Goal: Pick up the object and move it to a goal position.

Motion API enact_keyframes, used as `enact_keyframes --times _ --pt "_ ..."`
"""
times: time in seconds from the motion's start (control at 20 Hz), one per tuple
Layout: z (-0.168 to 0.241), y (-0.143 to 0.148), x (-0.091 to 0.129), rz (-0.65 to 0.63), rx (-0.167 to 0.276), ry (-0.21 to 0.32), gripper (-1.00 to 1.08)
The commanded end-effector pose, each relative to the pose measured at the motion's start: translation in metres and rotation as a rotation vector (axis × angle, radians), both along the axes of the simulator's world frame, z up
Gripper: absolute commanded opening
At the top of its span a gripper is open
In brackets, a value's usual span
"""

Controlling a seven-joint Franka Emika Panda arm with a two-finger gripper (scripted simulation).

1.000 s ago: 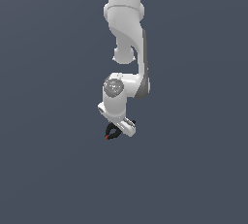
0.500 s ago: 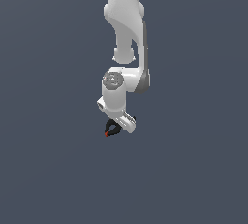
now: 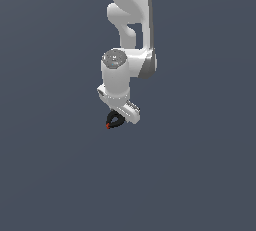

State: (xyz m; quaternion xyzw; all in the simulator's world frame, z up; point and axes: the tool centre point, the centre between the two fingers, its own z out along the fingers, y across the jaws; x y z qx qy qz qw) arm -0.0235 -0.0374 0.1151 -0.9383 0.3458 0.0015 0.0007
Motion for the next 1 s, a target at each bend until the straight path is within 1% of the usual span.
enact_keyframes --times 0.0,0.4,0.95 --pt "0.025 -0.001 -0.007 0.0 0.0 -0.003 -1.0" --pt "0.105 -0.004 -0.032 -0.001 0.0 -0.002 -1.0" --pt "0.227 -0.01 -0.069 -0.002 -0.003 -0.002 -1.0"
